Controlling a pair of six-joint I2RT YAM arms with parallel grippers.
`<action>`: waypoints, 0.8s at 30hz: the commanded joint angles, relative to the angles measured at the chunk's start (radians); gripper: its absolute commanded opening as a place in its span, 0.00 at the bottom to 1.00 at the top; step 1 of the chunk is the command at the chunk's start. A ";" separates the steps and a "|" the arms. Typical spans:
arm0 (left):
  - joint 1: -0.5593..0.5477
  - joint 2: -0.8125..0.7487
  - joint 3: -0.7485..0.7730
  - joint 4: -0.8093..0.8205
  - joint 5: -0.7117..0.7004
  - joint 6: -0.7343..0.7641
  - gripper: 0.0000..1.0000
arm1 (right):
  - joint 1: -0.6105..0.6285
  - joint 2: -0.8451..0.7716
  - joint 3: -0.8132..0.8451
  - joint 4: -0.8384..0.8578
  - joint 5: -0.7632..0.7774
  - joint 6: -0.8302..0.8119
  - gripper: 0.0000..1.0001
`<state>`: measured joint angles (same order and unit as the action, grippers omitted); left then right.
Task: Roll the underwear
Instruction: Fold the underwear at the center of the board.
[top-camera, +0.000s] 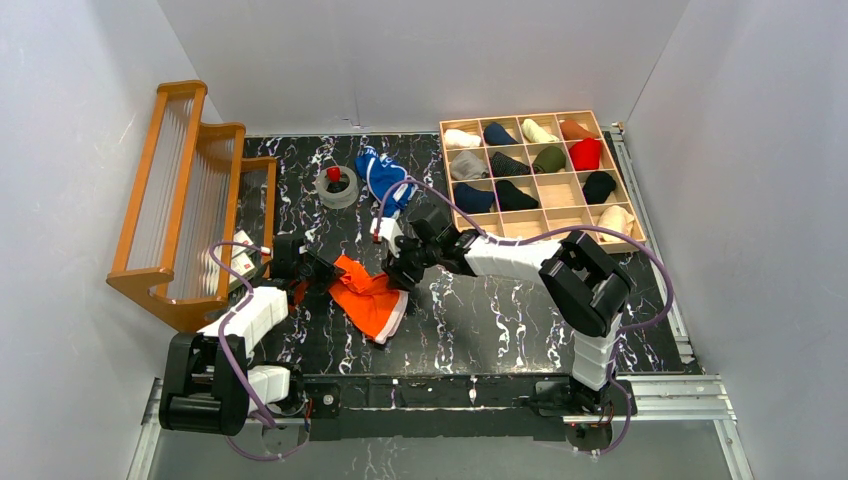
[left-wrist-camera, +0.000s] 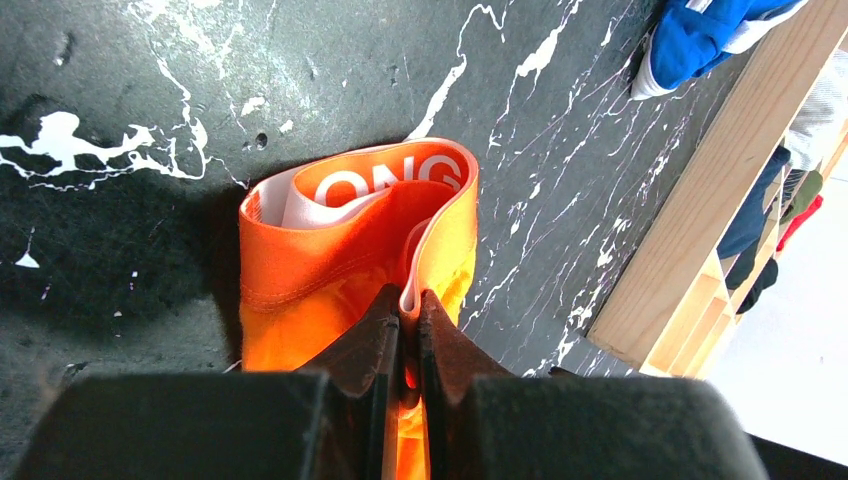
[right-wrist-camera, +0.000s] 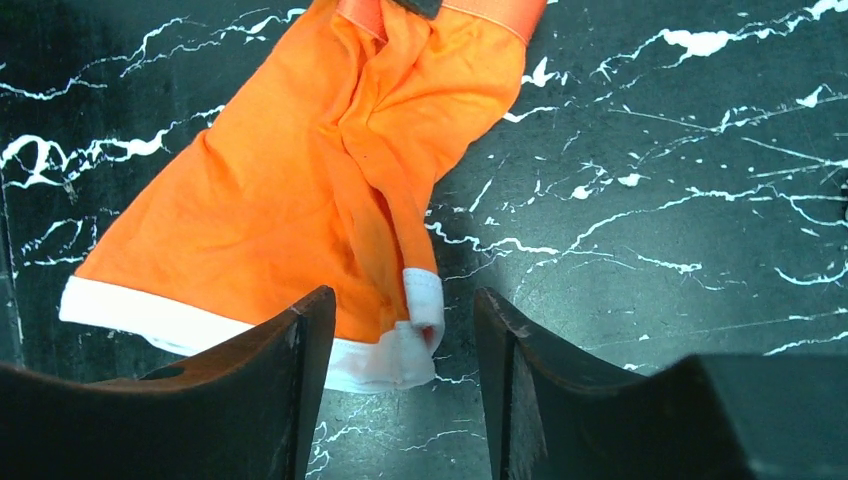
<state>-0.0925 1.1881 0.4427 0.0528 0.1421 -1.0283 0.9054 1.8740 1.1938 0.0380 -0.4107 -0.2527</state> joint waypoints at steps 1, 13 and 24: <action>0.009 0.002 0.031 -0.002 0.014 0.014 0.00 | 0.001 -0.039 -0.012 0.082 -0.062 -0.085 0.60; 0.016 0.002 0.037 -0.003 0.023 0.014 0.00 | 0.001 -0.051 -0.030 0.079 -0.054 -0.143 0.14; 0.077 0.044 0.121 -0.037 0.049 0.051 0.00 | 0.096 -0.188 -0.061 0.010 0.155 -0.141 0.01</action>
<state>-0.0494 1.2102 0.5049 0.0410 0.1692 -1.0126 0.9272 1.7733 1.1618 0.0612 -0.3859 -0.3706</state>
